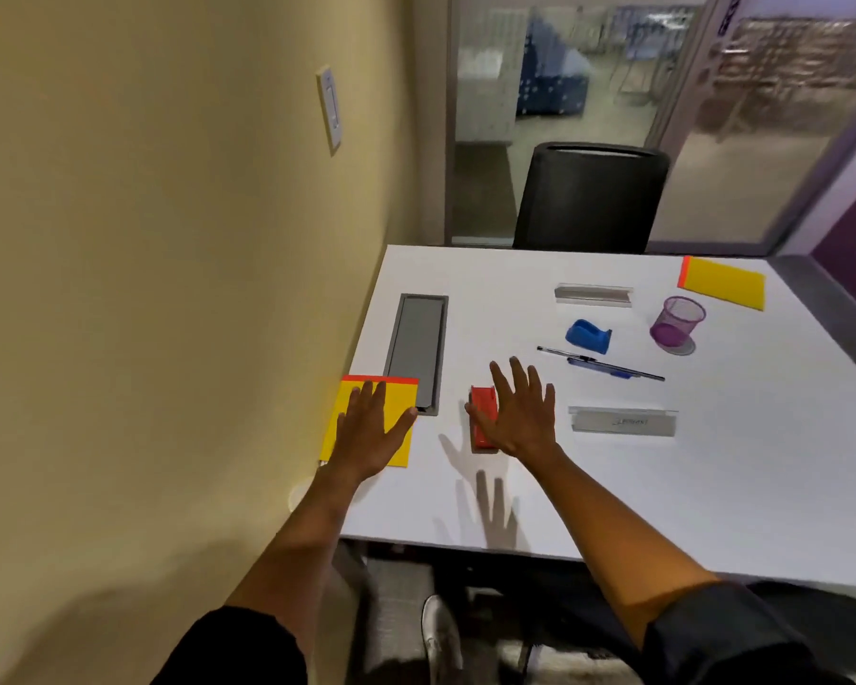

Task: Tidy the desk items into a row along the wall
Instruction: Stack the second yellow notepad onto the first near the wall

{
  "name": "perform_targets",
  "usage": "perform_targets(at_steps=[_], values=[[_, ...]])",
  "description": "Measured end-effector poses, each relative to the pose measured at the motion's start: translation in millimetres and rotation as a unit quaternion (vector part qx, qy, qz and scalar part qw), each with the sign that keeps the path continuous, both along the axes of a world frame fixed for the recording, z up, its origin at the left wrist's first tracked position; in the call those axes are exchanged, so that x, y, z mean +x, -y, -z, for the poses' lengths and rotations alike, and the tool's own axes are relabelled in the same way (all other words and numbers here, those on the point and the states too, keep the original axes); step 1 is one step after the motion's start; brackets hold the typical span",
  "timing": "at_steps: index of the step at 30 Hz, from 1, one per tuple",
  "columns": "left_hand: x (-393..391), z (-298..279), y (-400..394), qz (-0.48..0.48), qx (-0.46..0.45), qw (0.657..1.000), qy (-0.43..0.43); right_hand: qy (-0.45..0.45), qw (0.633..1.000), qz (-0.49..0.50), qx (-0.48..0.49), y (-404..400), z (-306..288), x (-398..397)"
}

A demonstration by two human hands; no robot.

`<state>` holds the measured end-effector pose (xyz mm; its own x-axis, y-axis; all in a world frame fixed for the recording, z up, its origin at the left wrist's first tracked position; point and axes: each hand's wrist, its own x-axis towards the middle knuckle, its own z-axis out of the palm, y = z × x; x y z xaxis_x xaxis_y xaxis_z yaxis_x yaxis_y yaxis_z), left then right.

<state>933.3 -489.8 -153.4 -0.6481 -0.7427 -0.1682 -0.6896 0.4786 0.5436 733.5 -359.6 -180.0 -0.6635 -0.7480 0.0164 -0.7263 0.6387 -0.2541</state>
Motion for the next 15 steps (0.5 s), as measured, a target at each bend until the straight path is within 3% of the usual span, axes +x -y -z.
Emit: perform_targets(at_steps=[7,15], values=[[-13,-25,-72,0.064,-0.024,0.997,-0.021,-0.039,0.997,0.067,-0.011,-93,-34,0],[-83,-53,-149,0.164,-0.029,0.985,-0.047,-0.073,0.984,0.161,-0.018,-201,-66,-31]])
